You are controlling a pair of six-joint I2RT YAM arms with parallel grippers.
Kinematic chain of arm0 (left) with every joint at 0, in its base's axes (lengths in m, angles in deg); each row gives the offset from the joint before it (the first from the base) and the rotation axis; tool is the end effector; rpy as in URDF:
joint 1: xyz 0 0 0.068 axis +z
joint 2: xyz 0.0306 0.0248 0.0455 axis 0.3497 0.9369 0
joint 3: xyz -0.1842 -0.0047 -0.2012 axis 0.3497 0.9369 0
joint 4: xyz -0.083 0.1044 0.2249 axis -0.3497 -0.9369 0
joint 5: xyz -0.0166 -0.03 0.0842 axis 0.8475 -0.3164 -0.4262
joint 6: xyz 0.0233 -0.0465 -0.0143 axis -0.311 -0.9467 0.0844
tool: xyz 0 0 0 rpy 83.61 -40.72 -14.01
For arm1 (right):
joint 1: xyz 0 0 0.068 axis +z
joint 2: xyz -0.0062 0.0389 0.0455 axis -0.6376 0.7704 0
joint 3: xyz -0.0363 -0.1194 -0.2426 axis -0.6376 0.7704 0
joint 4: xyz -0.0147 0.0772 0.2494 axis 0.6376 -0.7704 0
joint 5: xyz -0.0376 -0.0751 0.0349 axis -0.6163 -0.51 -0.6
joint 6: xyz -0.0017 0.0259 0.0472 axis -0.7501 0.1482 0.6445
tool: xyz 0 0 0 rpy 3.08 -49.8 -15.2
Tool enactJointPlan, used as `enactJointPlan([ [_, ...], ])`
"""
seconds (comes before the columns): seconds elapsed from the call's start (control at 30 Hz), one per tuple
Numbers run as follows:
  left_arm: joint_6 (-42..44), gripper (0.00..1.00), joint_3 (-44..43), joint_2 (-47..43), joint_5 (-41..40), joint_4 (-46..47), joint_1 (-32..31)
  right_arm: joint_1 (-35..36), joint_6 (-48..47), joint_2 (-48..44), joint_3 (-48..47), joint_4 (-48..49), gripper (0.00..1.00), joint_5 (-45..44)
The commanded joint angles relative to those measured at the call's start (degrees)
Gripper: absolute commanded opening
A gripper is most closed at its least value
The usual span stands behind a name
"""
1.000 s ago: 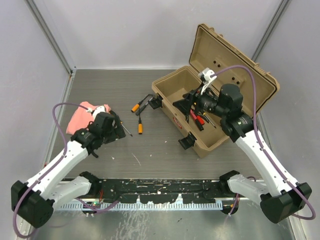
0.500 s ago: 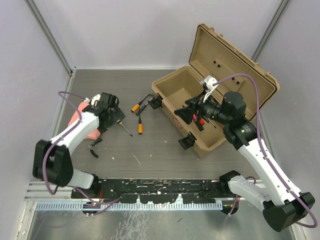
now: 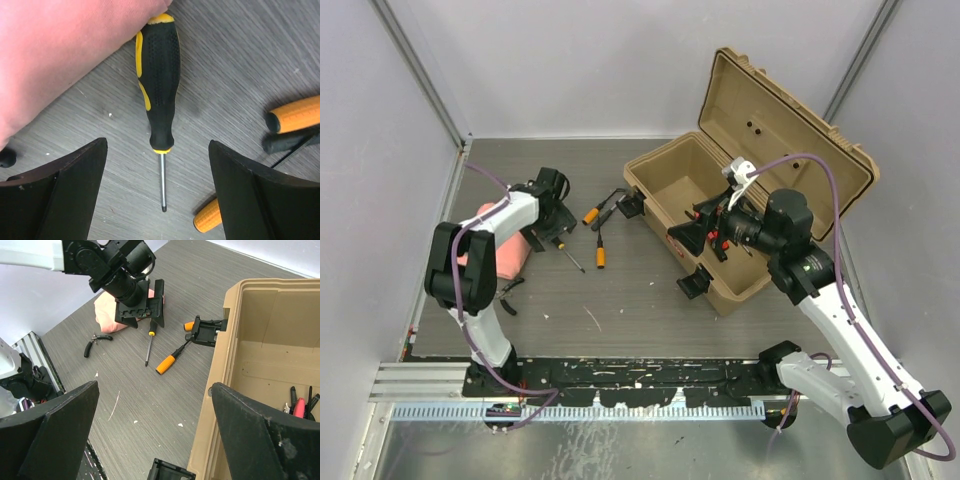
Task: Pack the tool kit
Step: Pick up the screwdriver from the center of the board.
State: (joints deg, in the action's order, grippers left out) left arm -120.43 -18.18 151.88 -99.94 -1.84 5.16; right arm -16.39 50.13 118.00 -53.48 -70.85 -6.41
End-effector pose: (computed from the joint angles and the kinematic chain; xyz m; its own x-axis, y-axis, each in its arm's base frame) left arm 0.3430 -0.0842 0.1964 -0.6711 -0.6276 -0.3947 -0.6388 0.7597 -0.1216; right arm 0.1766 0.0951 0.3769 -0.2616 0.0390 -0.9644 -0.7630 0.6036 0.2314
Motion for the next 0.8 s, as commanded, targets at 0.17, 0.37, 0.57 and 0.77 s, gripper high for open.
enactJointPlan([
  [0.17, 1.5, 0.73, -4.0, 5.4, -0.2, -1.7, 1.7, -0.1, 0.5, -1.5, -0.5, 1.9, 1.00, -0.5],
  [0.37, 2.9, 0.60, -3.8, 6.2, -1.0, -0.9, 1.9, -0.1, 0.9, -1.4, -0.1, 1.8, 1.00, 0.1],
  [0.57, 4.2, 0.39, -1.8, 6.2, -0.1, 0.1, 1.9, -0.1, 1.0, -1.2, 0.0, 1.1, 1.00, 0.1],
  [0.77, 4.0, 0.11, 7.2, 2.0, 5.3, 6.8, 1.8, -0.1, 1.2, -1.0, 0.0, 1.0, 1.00, -0.4],
])
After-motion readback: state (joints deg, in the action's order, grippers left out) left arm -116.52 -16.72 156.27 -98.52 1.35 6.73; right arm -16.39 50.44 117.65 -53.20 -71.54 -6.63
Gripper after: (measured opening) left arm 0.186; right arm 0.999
